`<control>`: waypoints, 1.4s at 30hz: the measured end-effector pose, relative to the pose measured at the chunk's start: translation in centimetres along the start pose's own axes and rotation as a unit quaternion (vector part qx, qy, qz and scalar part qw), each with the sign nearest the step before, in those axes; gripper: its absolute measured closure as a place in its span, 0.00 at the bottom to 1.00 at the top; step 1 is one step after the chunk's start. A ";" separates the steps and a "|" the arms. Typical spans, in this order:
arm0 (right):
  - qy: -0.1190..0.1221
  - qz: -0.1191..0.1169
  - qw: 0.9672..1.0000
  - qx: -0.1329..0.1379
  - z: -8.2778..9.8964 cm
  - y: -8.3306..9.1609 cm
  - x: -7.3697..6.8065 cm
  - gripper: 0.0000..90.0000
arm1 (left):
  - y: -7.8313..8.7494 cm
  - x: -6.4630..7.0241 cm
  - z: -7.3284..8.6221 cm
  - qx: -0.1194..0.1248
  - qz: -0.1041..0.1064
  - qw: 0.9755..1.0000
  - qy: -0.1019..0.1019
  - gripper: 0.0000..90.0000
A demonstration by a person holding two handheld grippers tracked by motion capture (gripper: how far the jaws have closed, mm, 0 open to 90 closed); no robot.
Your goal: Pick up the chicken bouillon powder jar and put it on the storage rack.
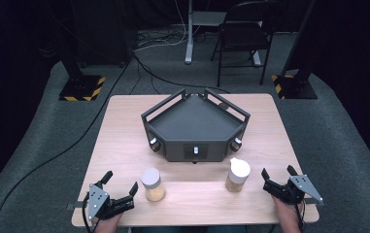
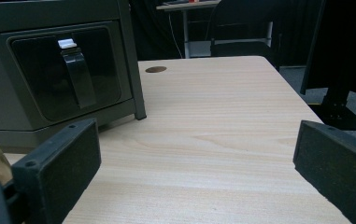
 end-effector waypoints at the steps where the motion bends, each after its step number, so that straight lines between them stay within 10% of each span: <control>1: 0.000 0.000 1.000 0.000 0.0 0.0 0.0 0.00 | 0.0 0.0 -0.1 0.000 0.004 1.000 0.000 0.02; 29: -0.009 -0.002 1.000 0.001 0.0 0.0 0.2 0.00 | -0.6 2.3 -1.5 0.018 0.079 0.996 -0.024 0.01; 42: -0.006 -0.003 1.000 0.001 0.0 0.0 0.1 0.00 | -1.4 3.2 -1.7 0.012 0.082 0.996 -0.027 0.01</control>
Point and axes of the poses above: each handheld gripper's, and its own axes: y roughly backward along the jaws, z roughly out of its underside, x roughly to its right, the point moved 10 cm from there along -y, roughly forward along the jaws, and after that the axes turned 12 degrees about -y, right-handed, at the moved point
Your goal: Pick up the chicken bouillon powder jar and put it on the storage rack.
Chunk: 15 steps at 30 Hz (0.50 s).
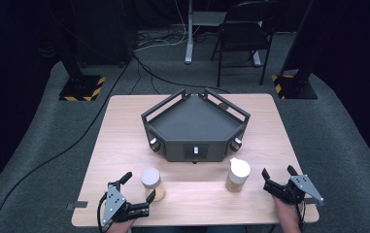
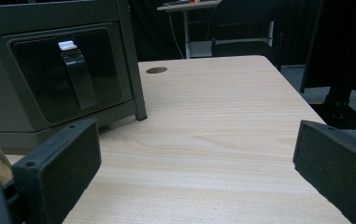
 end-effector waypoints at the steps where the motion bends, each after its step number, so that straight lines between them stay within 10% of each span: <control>1: 0.000 -0.001 1.000 0.001 0.0 0.0 0.0 0.00 | -0.2 0.1 0.0 -0.003 -0.001 1.000 0.001 0.01; 15: 0.000 -0.002 1.000 0.002 0.0 0.0 0.0 0.00 | -1.1 0.5 -0.2 -0.010 0.003 1.000 0.005 0.00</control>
Point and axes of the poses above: each handheld gripper's, and its own axes: y roughly backward along the jaws, z roughly out of its underside, x roughly to its right, the point moved 10 cm from there along -y, roughly forward along the jaws, and after that the axes turned 12 degrees about -y, right-handed, at the moved point
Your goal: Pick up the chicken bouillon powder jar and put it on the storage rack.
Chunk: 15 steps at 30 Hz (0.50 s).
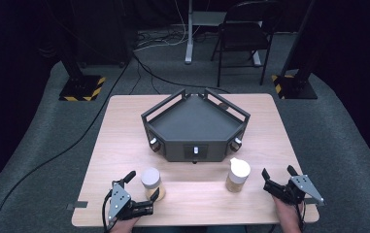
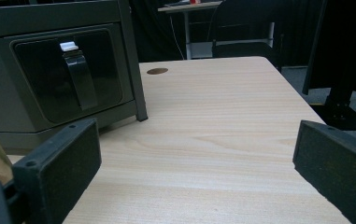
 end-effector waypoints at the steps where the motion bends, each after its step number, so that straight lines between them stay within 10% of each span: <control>1: 0.000 0.000 1.000 0.000 0.0 0.0 0.0 0.00 | -0.1 0.0 0.0 -0.001 0.001 1.000 -0.001 0.00; 15: -0.001 0.001 1.000 -0.002 0.0 0.0 0.0 0.01 | -1.5 0.1 -0.3 -0.012 0.003 1.000 0.007 0.07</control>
Point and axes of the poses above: each handheld gripper's, and its own axes: y roughly backward along the jaws, z roughly out of its underside, x roughly to its right, the point moved 10 cm from there along -y, roughly forward along the jaws, and after that the axes turned 12 degrees about -y, right-handed, at the moved point
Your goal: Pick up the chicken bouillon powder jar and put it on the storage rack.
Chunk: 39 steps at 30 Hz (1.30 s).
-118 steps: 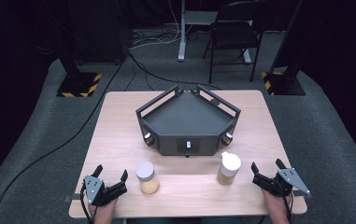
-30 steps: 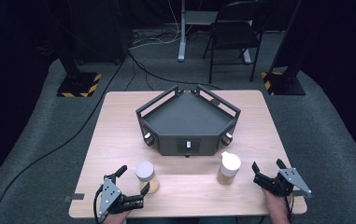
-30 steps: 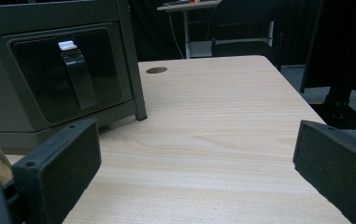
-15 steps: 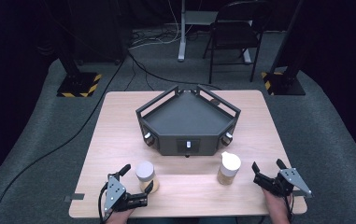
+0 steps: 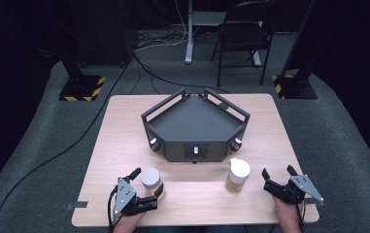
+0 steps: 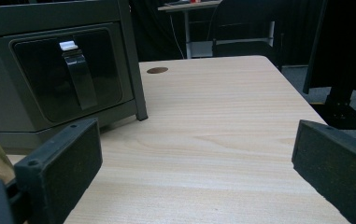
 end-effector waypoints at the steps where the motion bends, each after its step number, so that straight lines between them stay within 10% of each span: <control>1: 0.000 0.000 1.000 0.000 0.0 0.0 0.0 0.01 | 0.0 0.0 0.0 0.000 0.000 1.000 0.000 0.07; 10: 0.000 0.001 1.000 0.001 0.0 0.0 0.0 0.01 | -0.2 0.1 0.2 -0.019 -0.002 1.000 -0.007 0.36; 27: -0.002 0.000 1.000 0.002 0.0 0.0 0.0 0.01 | -0.1 0.4 -1.0 -0.040 -0.019 0.999 -0.007 0.37; 39: -0.002 -0.001 1.000 0.001 0.0 0.0 0.1 0.01 | -1.2 0.8 -4.3 -0.036 0.006 0.999 -0.025 0.37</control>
Point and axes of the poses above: each handheld gripper's, and its own axes: y roughly backward along the jaws, z roughly out of its underside, x roughly to its right, the point moved 10 cm from there along -y, roughly forward along the jaws, and after that the axes turned 12 degrees about -y, right-handed, at the moved point
